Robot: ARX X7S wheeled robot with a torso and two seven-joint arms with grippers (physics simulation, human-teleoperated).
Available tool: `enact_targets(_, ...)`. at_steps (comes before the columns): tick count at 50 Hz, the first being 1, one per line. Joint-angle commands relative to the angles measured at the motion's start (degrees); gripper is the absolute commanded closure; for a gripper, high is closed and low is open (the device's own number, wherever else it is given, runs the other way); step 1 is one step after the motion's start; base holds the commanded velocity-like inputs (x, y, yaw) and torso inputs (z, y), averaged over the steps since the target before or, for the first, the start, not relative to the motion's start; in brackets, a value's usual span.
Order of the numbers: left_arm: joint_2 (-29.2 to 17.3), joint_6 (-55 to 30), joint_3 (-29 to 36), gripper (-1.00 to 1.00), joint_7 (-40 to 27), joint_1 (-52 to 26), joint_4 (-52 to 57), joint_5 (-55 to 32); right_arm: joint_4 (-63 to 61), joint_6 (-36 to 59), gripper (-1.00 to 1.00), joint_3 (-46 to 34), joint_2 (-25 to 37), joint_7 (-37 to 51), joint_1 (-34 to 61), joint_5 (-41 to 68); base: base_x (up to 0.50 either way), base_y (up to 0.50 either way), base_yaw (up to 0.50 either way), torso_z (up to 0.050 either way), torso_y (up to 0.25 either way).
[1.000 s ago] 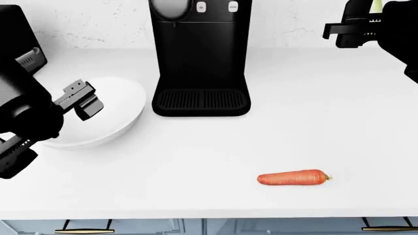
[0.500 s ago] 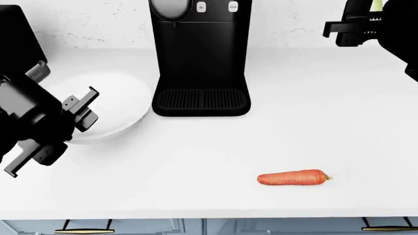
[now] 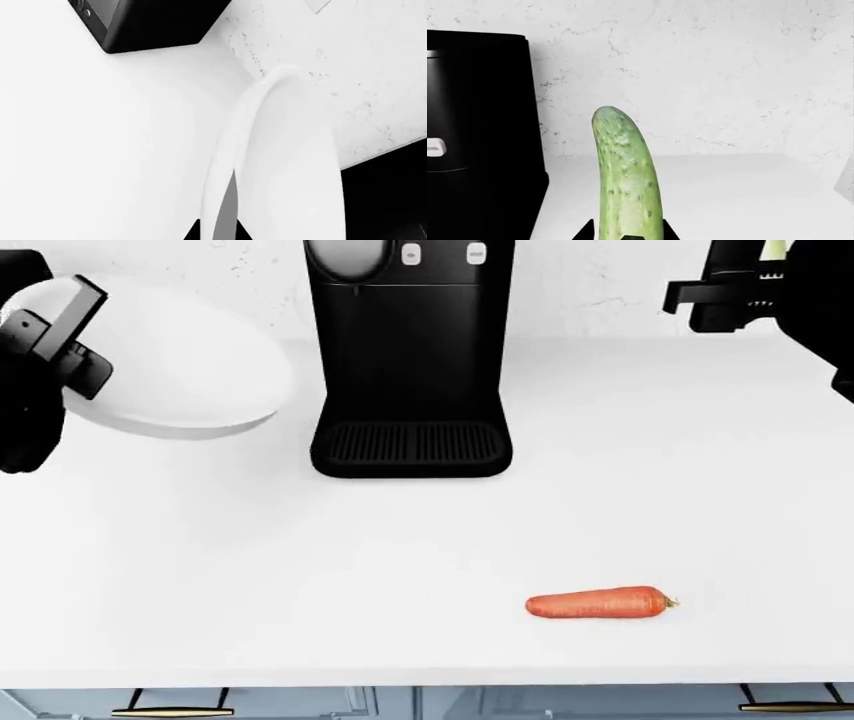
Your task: Place the two vegetables and bowl onto the tray for setting up a vegetable dip station.
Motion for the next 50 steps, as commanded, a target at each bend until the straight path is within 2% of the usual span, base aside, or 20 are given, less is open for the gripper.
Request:
enact_targets(1, -2.25, 0.63, -1.04, 1.00, -3.73, -5.56, 2.69, 6.87, -0.32, 0.13, 1.00, 0.19, 0.29, 0.21, 0.15, -0.04, 0.00, 0.00, 0.00, 0.000, 0.000)
enact_targets(10, -2.78, -0.79, -0.99, 1.00, -6.19, -6.62, 2.75, 8.70, -0.12, -0.16, 1.00, 0.56, 0.51, 1.46, -0.06, 0.53, 0.00, 0.00, 0.00, 0.000, 0.000)
enact_targets(38, -1.99, -3.59, -3.92, 1.00, -6.40, -6.75, 2.60, 9.98, -0.17, -0.12, 1.00, -0.49, 0.22, 0.42, 0.78, 0.14, -0.50, 0.00, 0.00, 0.000, 0.000)
enact_targets(42, -1.75, -3.62, -4.20, 1.00, -6.48, -6.36, 2.67, 9.97, -1.04, -1.42, 1.00, -0.37, 0.38, -0.92, 0.52, -1.19, 0.00, 0.00, 0.00, 0.000, 0.000)
enact_targets(44, -1.74, -3.75, -4.35, 1.00, -6.44, -6.22, 2.68, 9.94, -2.03, 3.54, 1.00, -5.12, 0.71, -2.71, 3.38, -3.85, 0.00, 0.19, 0.00, 0.000, 0.000)
enact_targets(50, -1.94, -3.95, -4.87, 1.00, -6.67, -6.04, 2.74, 9.85, -2.13, 1.42, 1.00, -3.81, 0.77, -3.00, 2.74, -3.81, 0.00, 0.50, 0.00, 0.000, 0.000)
